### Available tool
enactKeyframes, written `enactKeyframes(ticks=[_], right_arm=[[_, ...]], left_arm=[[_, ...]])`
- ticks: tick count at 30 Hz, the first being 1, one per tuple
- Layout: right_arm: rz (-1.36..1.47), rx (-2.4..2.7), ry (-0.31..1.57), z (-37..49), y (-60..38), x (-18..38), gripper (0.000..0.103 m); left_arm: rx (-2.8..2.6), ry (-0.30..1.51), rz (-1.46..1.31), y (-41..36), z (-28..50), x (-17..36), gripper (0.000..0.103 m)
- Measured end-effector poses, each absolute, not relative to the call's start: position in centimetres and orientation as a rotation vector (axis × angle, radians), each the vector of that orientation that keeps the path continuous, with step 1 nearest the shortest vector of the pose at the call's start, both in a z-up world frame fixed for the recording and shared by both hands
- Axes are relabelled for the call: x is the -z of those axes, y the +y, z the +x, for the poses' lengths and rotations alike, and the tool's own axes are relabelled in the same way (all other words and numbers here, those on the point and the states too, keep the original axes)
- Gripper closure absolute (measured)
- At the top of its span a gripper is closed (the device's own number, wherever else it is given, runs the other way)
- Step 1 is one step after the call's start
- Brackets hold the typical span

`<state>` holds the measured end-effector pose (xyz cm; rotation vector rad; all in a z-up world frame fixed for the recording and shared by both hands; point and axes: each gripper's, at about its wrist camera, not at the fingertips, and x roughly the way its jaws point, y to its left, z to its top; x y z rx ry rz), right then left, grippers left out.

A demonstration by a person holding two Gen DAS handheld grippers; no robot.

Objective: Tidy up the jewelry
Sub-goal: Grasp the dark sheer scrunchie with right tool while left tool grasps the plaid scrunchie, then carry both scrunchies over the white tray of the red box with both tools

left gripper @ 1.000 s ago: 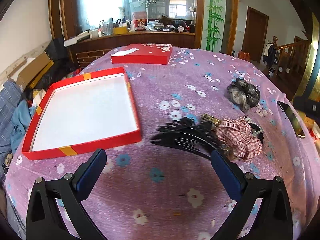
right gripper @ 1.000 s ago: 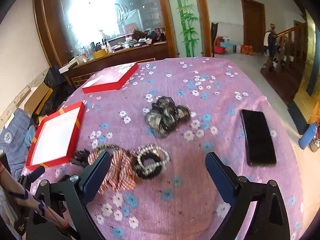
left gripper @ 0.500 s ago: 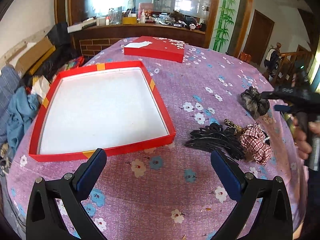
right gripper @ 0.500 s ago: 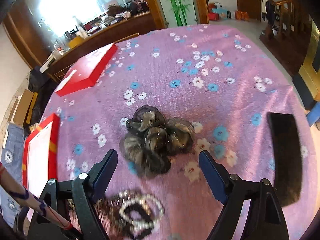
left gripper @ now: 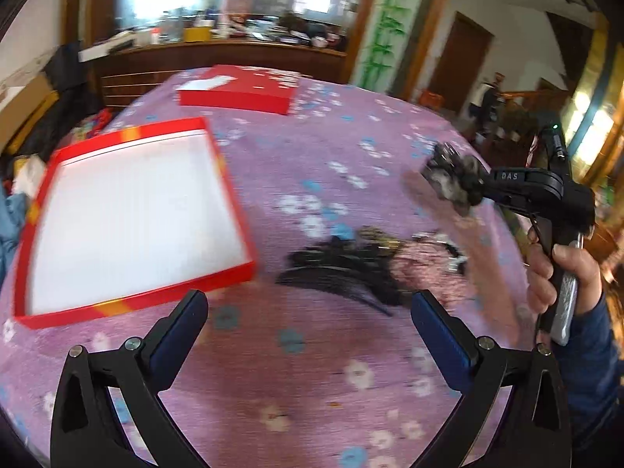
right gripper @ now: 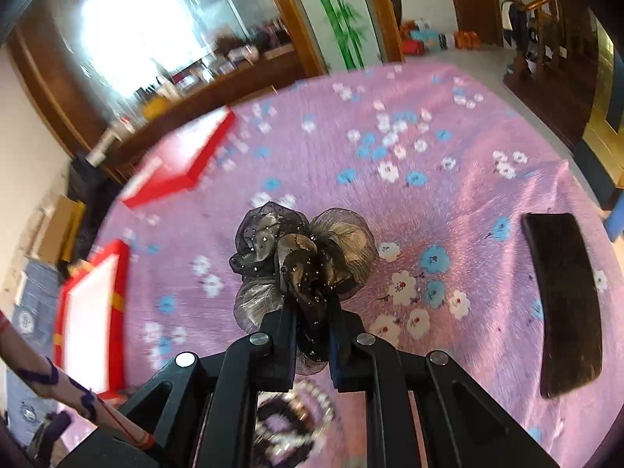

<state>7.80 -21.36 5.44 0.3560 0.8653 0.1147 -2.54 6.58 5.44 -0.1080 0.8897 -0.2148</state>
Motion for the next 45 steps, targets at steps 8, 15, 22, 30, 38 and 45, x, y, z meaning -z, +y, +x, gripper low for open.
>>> enactKeyframes(ticks=[8, 15, 22, 30, 38, 45], right_arm=[[0.390, -0.128, 0.778, 6.6, -23.2, -5.1, 0.090], [0.420, -0.158, 0.743, 5.6, -24.1, -5.9, 0.089], [0.421, -0.192, 0.727, 5.0, -23.7, -6.3, 0.089], [0.390, -0.222, 0.702, 4.5, -22.7, -6.7, 0.089], [0.383, -0.246, 0.706, 4.5, -22.3, -6.6, 0.089], [0.374, -0.280, 0.713, 4.6, -21.8, -6.4, 0.089]], left_arm=[[0.328, 0.893, 0.028, -1.6, -1.5, -4.7, 0.000], [0.325, 0.931, 0.176, -6.2, 0.8, -1.7, 0.025], [0.307, 0.930, 0.140, -6.1, 1.4, -1.4, 0.082], [0.318, 0.853, 0.032, -3.9, 0.4, -4.4, 0.087], [0.278, 0.771, -0.020, -1.4, -0.2, -7.7, 0.087], [0.233, 0.766, -0.047, 0.6, -0.3, -8.1, 0.087]])
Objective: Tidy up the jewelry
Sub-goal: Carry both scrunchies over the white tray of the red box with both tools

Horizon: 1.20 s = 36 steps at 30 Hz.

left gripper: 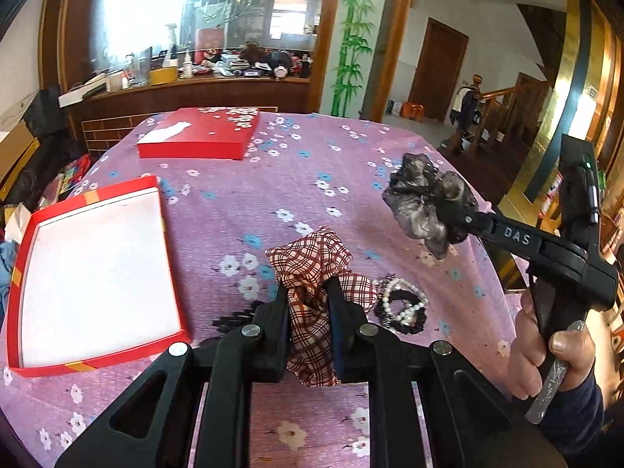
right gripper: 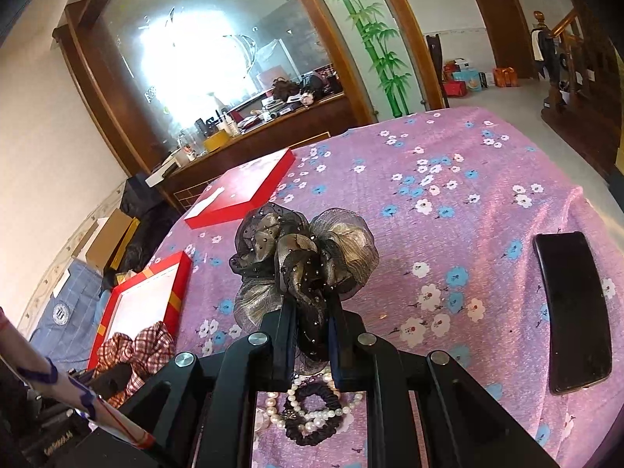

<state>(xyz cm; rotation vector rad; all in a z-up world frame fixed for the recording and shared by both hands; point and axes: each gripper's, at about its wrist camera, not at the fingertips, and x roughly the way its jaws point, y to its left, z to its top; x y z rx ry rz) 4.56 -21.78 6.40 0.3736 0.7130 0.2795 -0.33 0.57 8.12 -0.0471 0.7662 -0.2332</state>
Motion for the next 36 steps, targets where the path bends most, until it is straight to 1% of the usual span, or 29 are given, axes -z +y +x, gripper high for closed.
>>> enactKeyframes(ticks=[9, 17, 28, 36], right_arm=[[0.393, -0.375, 0.739, 4.6, -20.6, -6.1, 0.089], [0.411, -0.470, 0.772, 4.1, -17.3, -8.0, 0.089], [0.300, -0.607, 0.859, 5.3, -5.3, -11.4, 0.088], [0.227, -0.627, 0.950, 8.9, 3.8, -10.4, 0.088]], left_arm=[[0.184, 0.762, -0.079, 3.5, -1.1, -8.4, 0.087], [0.103, 0.743, -0.142, 10.0, -2.1, -9.2, 0.087], [-0.028, 0.717, -0.194, 21.2, -2.5, -10.3, 0.087], [-0.078, 0.755, -0.227, 27.6, 1.6, -9.2, 0.087]])
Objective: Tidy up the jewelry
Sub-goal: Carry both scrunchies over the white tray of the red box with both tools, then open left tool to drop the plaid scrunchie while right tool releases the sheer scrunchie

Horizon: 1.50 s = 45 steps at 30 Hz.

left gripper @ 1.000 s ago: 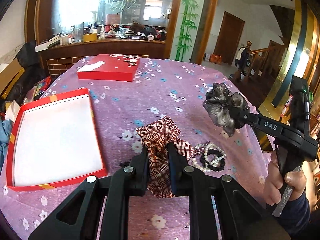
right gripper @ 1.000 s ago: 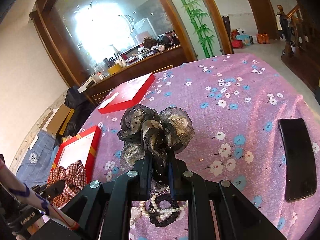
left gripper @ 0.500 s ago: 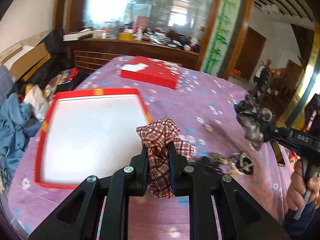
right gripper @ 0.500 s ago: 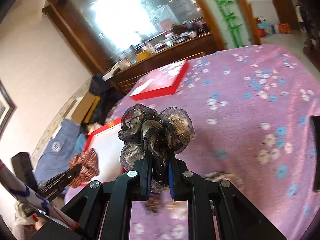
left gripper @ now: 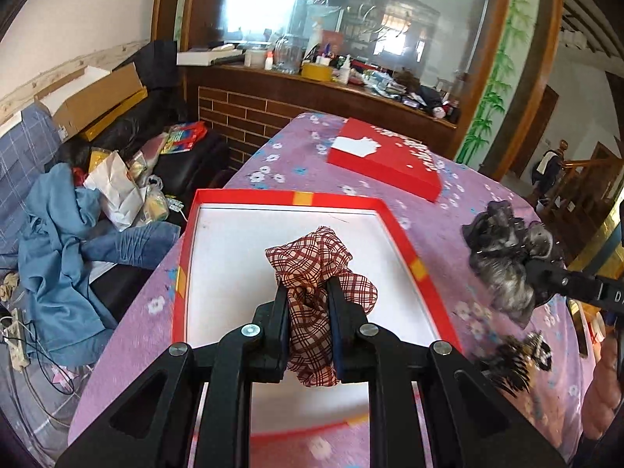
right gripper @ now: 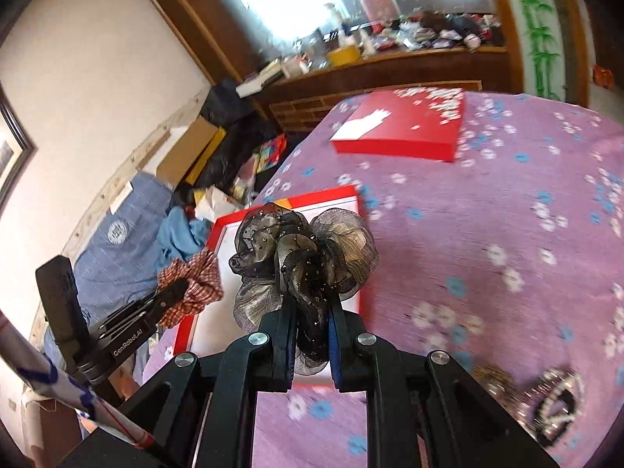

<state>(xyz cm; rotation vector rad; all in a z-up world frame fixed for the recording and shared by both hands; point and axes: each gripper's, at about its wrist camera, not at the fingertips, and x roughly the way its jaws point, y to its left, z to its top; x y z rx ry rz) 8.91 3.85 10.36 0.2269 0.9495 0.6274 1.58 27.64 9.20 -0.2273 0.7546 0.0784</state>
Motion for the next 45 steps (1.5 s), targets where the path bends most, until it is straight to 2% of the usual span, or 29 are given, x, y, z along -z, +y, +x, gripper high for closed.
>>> enactKeyframes(ticks=[7, 17, 20, 23, 26, 38, 45], right_arm=[[0.151, -0.582, 1.012, 13.4, 10.9, -7.6, 0.088], [0.163, -0.523, 1.077, 18.4, 13.7, -3.7, 0.088], [0.152, -0.511, 1.093, 19.0, 14.0, -3.1, 0.083], [0.137, -0.512, 1.094, 19.2, 14.3, -2.9, 0.079], [0.140, -0.520, 1.086, 19.0, 13.9, -3.2, 0.067], [0.180, -0.577, 1.000, 14.8, 10.6, -7.4, 0.067], [0.199, -0.597, 0.981, 10.3, 5.8, -8.1, 0.067]], left_arm=[[-0.091, 0.820, -0.268, 30.2, 7.0, -6.9, 0.087], [-0.118, 0.885, -0.318, 32.5, 10.9, -3.8, 0.087], [-0.122, 0.891, -0.317, 32.7, 11.3, -3.4, 0.086], [-0.129, 0.888, -0.312, 32.7, 11.4, -3.2, 0.075], [-0.131, 0.875, -0.323, 32.9, 11.2, -3.4, 0.060], [-0.122, 0.787, -0.312, 31.4, 7.7, -7.2, 0.058], [-0.064, 0.756, -0.279, 26.9, 4.6, -8.7, 0.057]])
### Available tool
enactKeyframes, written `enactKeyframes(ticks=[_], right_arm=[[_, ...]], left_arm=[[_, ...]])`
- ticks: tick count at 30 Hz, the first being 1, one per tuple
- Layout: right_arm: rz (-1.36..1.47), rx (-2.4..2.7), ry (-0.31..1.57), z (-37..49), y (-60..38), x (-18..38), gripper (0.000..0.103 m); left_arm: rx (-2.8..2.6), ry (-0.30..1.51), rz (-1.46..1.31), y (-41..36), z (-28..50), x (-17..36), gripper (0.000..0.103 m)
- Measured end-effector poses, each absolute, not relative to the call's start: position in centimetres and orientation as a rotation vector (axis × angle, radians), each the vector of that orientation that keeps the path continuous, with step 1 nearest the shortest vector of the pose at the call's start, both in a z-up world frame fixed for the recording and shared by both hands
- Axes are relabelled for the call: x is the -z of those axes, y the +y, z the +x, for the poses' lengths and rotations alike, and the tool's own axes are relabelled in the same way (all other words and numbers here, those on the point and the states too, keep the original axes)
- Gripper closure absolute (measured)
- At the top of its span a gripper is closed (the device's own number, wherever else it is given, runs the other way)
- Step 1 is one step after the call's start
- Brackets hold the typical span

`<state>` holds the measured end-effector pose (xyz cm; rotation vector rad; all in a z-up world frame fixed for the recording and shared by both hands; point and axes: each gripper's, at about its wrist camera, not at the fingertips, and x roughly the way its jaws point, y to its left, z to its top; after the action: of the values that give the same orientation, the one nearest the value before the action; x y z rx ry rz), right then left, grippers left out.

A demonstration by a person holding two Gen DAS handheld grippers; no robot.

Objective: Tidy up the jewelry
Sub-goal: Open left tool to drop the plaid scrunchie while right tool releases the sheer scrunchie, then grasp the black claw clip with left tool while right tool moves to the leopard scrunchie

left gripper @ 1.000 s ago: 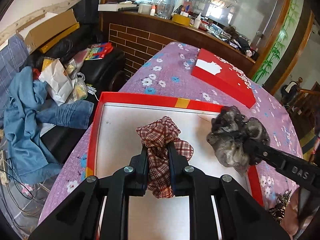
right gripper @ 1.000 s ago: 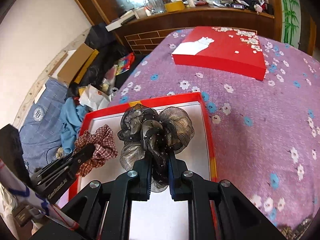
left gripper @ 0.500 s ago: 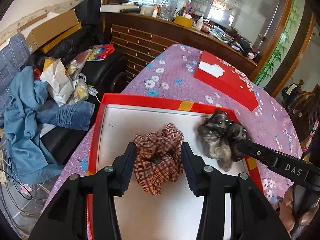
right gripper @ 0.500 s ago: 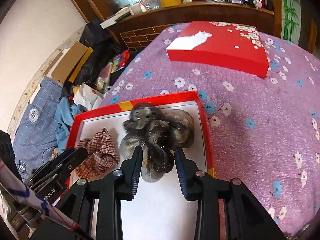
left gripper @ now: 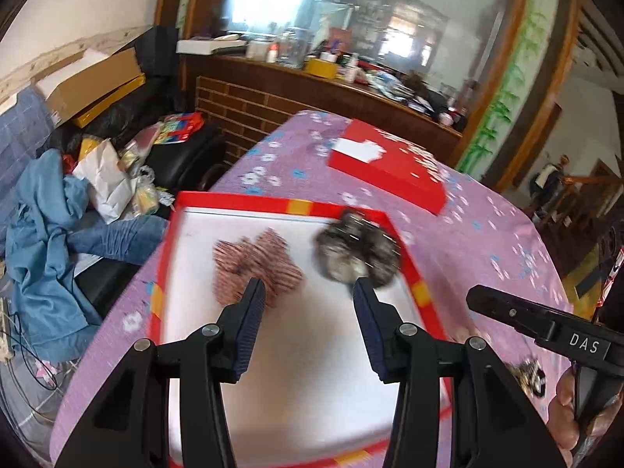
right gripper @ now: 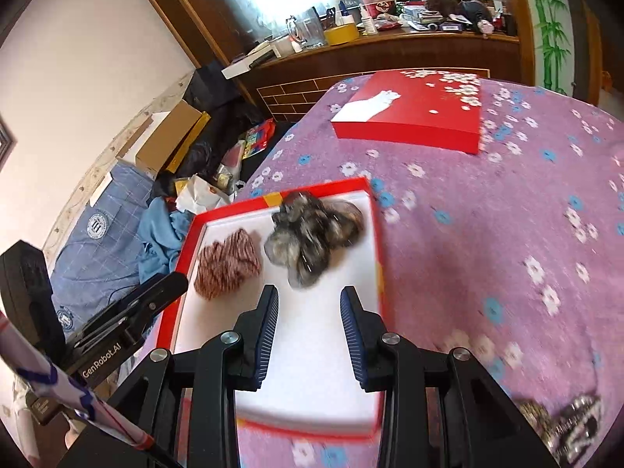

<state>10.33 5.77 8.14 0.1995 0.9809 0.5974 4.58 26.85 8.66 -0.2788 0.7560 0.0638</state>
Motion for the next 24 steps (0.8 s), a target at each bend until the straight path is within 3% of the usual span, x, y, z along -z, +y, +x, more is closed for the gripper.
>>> enactKeyframes(ticks=[13, 24], right_arm=[[0.304, -0.454, 0.917, 5.6, -9.8, -8.0, 0.067], [0.513, -0.321, 0.952, 6.5, -19.8, -2.7, 0.064]], left_arm=[[0.181, 0.813, -0.118, 13.1, 0.4, -8.2, 0.053], [0.320, 0.959, -0.112, 6.9, -1.8, -3.9, 0.034]])
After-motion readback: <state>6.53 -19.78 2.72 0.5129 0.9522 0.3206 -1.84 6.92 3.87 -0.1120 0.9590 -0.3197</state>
